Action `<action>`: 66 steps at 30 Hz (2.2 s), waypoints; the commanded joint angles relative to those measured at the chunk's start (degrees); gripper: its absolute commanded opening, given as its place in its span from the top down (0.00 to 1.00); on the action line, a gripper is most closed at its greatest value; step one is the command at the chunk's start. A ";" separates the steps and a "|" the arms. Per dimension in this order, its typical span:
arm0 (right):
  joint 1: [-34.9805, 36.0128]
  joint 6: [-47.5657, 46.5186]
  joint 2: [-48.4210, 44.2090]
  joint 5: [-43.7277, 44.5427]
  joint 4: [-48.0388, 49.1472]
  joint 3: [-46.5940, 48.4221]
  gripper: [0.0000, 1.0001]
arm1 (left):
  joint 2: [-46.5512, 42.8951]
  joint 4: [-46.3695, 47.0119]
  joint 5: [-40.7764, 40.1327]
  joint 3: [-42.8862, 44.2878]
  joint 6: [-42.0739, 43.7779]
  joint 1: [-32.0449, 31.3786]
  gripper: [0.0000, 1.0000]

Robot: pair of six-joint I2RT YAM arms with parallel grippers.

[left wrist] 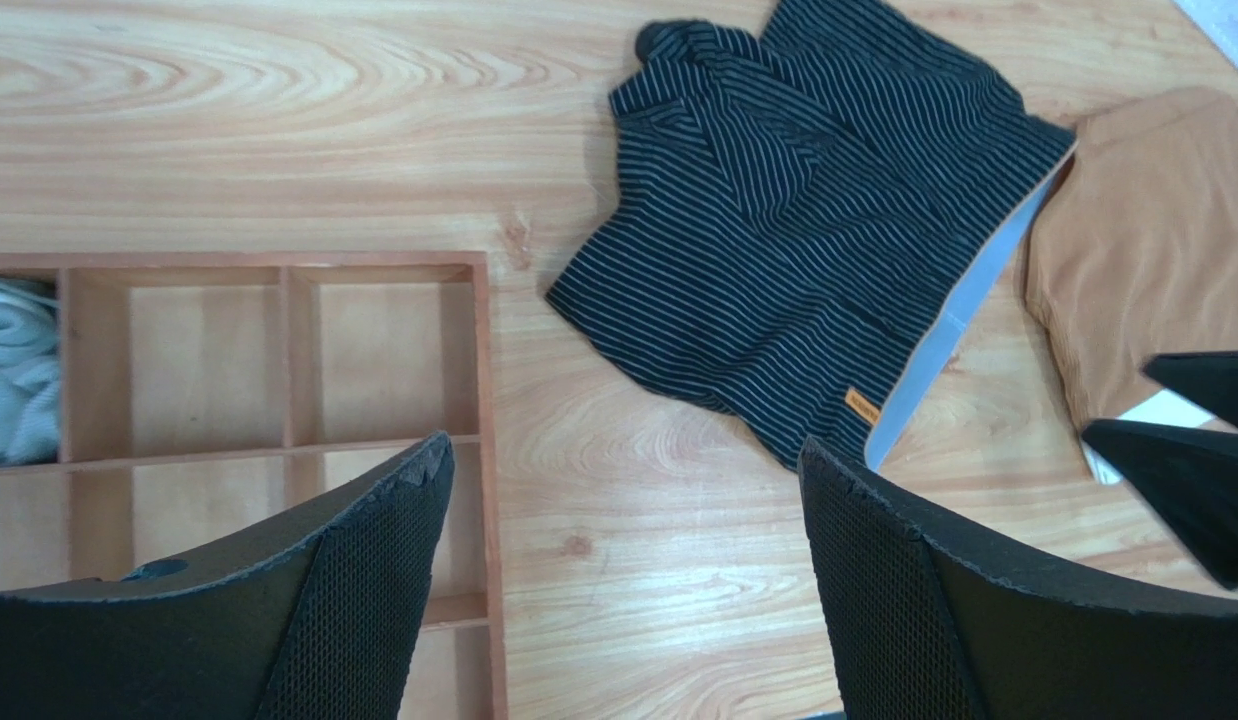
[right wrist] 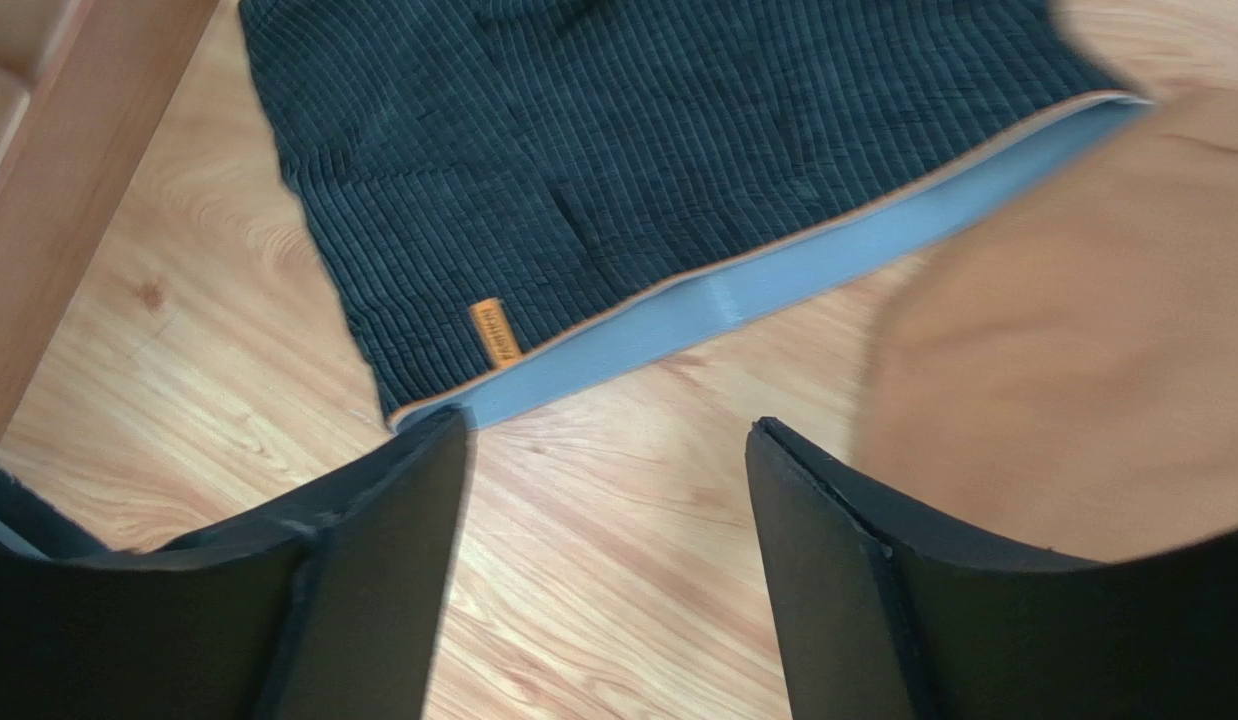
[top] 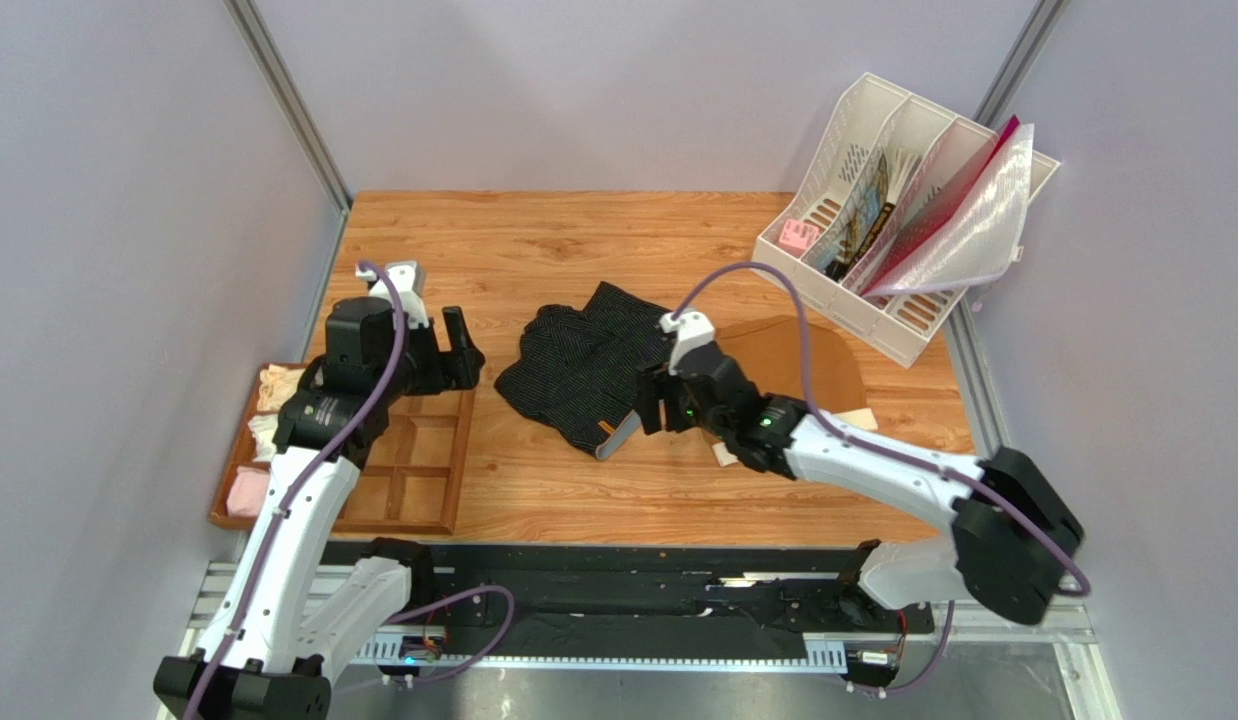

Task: Roll the underwear
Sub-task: Move the underwear to the center of the board.

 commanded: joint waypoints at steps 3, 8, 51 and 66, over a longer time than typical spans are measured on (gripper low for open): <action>5.73 4.51 14.73 0.98 2.71 10.10 0.38 | 3.23 -1.21 4.53 -0.03 0.01 -0.08 0.11; 7.14 6.44 20.73 -2.10 3.23 13.62 0.47 | 3.06 -1.03 3.66 -0.38 -0.17 -0.08 0.11; 8.11 22.44 31.37 -10.80 6.73 13.97 0.58 | 3.32 -1.03 6.03 -0.73 -0.08 0.01 0.11; 10.04 23.23 28.75 -7.21 5.96 11.34 1.00 | 2.97 -1.12 2.70 -1.17 -1.48 -0.17 0.14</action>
